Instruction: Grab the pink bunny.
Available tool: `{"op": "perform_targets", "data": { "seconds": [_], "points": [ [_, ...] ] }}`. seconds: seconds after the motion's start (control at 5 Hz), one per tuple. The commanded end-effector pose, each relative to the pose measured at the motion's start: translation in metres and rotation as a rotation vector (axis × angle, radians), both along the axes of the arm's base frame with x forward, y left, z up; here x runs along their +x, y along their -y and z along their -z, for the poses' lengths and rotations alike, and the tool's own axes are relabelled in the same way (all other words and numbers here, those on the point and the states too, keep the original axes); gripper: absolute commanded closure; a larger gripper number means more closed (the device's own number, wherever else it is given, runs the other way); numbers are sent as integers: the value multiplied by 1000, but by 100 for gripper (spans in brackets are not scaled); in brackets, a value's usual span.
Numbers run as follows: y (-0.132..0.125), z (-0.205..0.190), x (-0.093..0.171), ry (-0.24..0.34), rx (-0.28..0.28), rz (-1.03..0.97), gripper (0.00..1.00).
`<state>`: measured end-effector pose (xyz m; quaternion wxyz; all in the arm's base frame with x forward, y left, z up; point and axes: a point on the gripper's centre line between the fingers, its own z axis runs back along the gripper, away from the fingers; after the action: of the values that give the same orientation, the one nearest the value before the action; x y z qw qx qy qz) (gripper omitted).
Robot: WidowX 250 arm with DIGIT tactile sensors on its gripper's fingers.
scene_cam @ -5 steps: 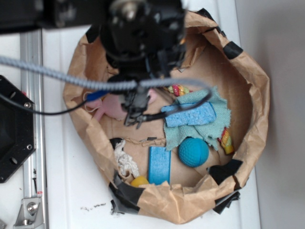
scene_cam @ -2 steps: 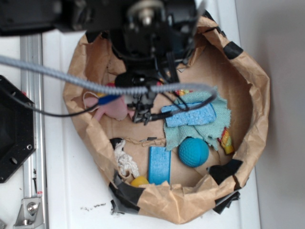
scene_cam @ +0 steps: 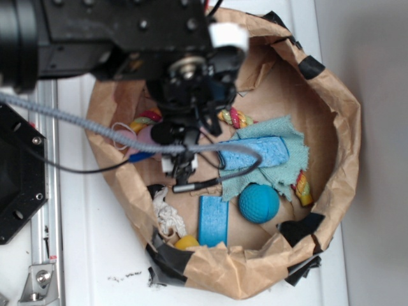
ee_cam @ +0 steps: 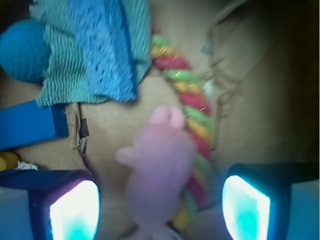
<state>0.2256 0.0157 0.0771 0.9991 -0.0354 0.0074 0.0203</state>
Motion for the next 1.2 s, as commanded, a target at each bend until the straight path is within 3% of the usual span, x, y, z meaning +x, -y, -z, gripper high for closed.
{"op": "perform_targets", "data": {
  "seconds": [0.0, 0.2, 0.4, 0.6, 0.8, 1.0],
  "points": [
    [-4, 23, -2, 56, 13, -12, 0],
    [-10, 40, -6, -3, -6, -58, 0],
    [-8, 48, -12, -77, -78, -129, 0],
    [-5, 61, -12, -114, -54, -134, 0],
    [-1, 72, -15, -131, -37, -118, 92],
    [0, 75, -15, -135, -23, -112, 100]
  ]
}}
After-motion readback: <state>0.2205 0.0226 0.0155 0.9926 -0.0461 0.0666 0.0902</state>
